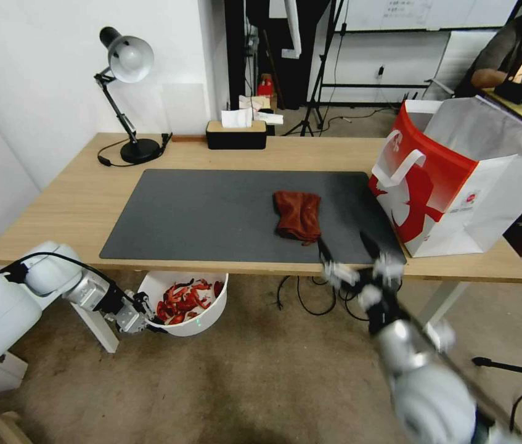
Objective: Sweep shrimp from table into container with towel, then put container into takeout bag.
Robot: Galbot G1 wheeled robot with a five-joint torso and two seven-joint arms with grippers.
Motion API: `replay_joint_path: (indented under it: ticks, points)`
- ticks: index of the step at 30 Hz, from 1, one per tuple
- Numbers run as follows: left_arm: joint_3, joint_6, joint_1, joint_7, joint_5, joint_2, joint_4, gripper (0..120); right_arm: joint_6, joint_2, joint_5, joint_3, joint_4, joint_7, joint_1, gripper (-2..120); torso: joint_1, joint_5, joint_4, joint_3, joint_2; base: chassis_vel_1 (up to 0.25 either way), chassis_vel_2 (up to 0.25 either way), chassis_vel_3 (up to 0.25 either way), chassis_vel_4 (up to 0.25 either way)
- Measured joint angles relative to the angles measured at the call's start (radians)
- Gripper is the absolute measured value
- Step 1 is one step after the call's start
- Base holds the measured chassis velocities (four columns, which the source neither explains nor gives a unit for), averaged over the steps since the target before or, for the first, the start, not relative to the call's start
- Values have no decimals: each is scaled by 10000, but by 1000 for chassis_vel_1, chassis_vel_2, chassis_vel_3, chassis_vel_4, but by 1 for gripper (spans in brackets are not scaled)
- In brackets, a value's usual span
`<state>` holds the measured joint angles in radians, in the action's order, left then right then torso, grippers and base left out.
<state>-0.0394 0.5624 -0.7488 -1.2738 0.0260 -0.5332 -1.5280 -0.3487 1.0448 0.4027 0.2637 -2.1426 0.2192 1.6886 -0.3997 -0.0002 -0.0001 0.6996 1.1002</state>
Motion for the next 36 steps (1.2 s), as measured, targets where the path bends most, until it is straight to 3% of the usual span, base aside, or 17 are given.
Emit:
replay_joint_path:
  ticks: [7, 23, 32, 34, 36]
  points:
    - [197, 35, -212, 0, 213, -24, -111, 0, 2, 412, -594, 35, 416, 161, 675, 100, -3, 0, 1, 3, 0, 0, 0, 0, 0]
    - [506, 443, -954, 24, 884, 116, -209, 0, 303, 476, -541, -99, 732, 494, 525, 100, -3, 1, 1, 3, -1, 0, 0, 0, 0]
    - [1649, 836, -1892, 113, 1036, 674, -737, 0, 338, 468, -465, -137, 776, 566, 436, 100, -2, 2, -2, 3, -2, 0, 0, 0, 0]
    - [1965, 929, -2327, 138, 1038, 857, -877, 0, 354, 444, -436, -152, 828, 610, 373, 100, -2, 6, -2, 3, -2, 0, 0, 0, 0]
    - [2577, 1044, -3324, 141, 1118, 935, -1140, 0, 400, 411, -364, -167, 871, 689, 267, 100, -2, 1, 2, 3, -2, 0, 0, 0, 0]
